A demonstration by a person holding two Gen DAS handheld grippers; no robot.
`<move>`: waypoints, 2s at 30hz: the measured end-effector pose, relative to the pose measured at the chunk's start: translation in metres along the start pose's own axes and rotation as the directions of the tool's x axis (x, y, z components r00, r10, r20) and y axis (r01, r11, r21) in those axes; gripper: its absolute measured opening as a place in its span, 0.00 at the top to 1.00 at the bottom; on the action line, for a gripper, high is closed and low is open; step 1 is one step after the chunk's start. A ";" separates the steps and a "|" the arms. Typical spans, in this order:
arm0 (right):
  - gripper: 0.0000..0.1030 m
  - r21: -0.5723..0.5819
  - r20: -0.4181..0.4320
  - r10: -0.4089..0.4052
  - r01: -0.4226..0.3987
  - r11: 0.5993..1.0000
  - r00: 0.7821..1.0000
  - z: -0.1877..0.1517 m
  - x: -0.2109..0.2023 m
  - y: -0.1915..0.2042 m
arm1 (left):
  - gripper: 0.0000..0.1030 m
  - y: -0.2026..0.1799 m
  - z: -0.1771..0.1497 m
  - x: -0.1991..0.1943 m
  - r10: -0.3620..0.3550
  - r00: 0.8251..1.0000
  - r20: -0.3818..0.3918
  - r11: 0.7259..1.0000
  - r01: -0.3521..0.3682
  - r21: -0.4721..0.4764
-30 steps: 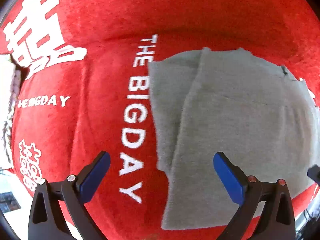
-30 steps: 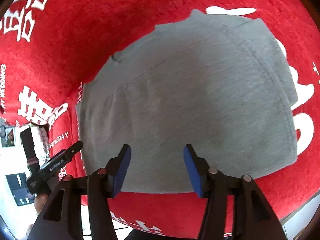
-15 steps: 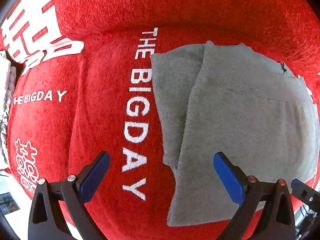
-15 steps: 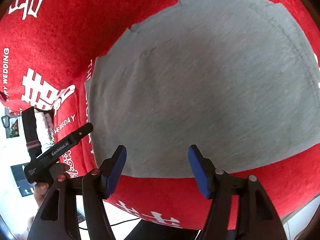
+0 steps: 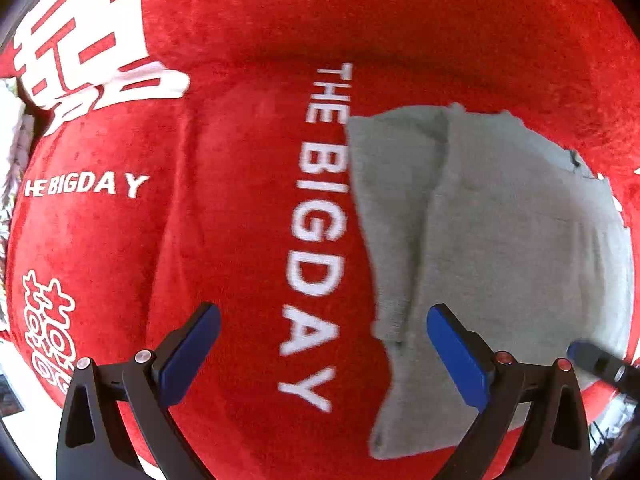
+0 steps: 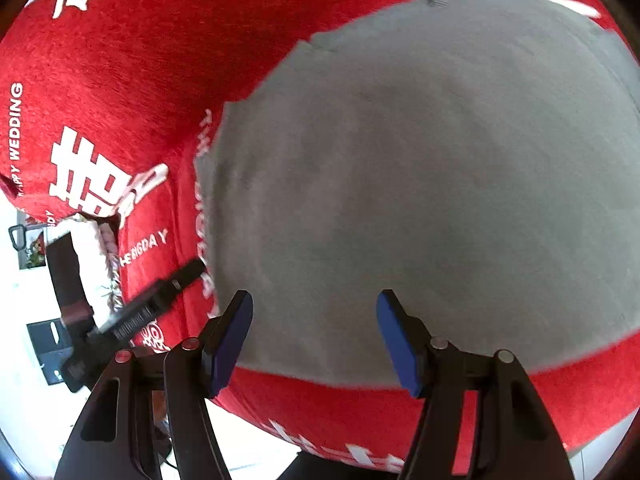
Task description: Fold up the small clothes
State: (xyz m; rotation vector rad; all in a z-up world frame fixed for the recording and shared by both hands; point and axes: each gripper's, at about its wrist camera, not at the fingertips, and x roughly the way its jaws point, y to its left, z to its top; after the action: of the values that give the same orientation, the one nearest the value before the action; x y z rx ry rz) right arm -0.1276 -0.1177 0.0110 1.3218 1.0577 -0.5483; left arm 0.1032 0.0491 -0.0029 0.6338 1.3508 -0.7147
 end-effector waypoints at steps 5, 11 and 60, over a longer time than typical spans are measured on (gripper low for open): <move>0.57 -0.088 0.038 0.007 -0.003 0.996 0.999 0.036 0.024 0.048 | 0.00 0.022 0.002 0.005 0.006 1.000 -0.010 1.000 -0.006 -0.012; 0.91 -0.096 0.054 -0.012 0.017 0.995 0.998 0.075 0.065 0.077 | 0.00 0.052 0.004 0.009 -0.034 0.999 -0.016 0.996 0.033 -0.084; 0.42 0.207 -0.042 0.218 -0.205 0.956 0.975 -0.048 -0.001 -0.030 | 0.00 0.016 -0.006 0.006 -0.043 0.998 -0.051 0.998 0.046 0.051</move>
State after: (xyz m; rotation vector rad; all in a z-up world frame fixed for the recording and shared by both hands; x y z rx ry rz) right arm -0.1675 -0.0788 0.0009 1.6200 0.9150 -0.4625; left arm 0.1119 0.0630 -0.0101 0.6688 1.3994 -0.7769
